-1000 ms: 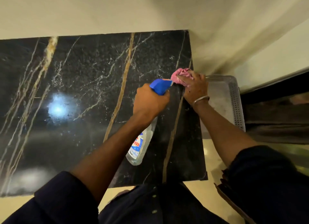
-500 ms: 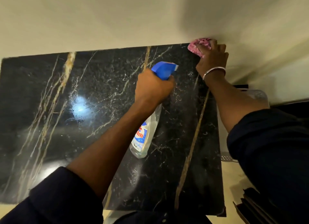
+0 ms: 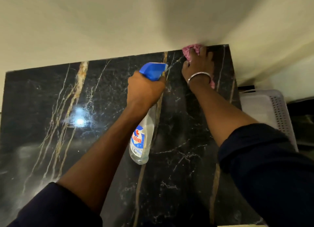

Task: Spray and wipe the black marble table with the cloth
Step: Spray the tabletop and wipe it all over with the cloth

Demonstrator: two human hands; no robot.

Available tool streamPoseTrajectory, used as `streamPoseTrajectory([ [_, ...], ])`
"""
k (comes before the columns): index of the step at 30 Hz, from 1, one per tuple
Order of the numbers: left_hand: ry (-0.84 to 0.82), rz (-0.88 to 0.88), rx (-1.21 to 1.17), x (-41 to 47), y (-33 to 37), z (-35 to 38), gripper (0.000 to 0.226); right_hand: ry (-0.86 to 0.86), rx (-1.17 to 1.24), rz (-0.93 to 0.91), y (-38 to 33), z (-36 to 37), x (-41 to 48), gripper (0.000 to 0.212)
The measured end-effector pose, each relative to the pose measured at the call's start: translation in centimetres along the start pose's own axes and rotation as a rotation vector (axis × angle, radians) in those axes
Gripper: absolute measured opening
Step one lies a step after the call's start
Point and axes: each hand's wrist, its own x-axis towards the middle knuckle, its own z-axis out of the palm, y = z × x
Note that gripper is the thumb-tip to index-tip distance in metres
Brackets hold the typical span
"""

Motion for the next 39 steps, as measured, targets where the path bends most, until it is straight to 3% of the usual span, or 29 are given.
streamPoseTrajectory([
  [5,0.032,0.03,0.021,2.4,-2.7,-4.8,0.025,-0.059,0.031,-0.079,-11.1,1.1,-2.8,0.049],
  [9,0.068,0.05,0.045,4.1,-4.6,-8.3,0.037,-0.201,0.136,-0.033,-18.6,2.1,-4.3,0.056],
  [12,0.049,0.073,0.073,4.5,-5.5,-10.3,0.027,-0.221,0.117,-0.1,-20.3,1.7,-4.9,0.057],
  [16,0.024,0.062,0.045,4.6,-5.5,-11.1,0.022,-0.08,-0.041,-0.231,-15.8,1.6,-4.1,0.05],
  [23,-0.008,0.074,0.025,3.6,-3.4,-7.9,0.016,0.038,-0.139,0.063,0.6,-0.4,0.4,0.052],
  [27,0.011,0.066,0.019,3.2,-2.4,-5.4,0.024,0.057,-0.121,0.154,5.4,-1.6,1.8,0.044],
  [33,0.003,0.06,0.028,3.3,-2.1,-4.9,0.022,0.084,-0.07,0.295,4.0,-1.0,1.9,0.049],
  [39,-0.007,0.079,0.057,5.0,-4.2,-8.1,0.017,0.067,-0.088,0.248,-1.6,1.4,1.0,0.051],
])
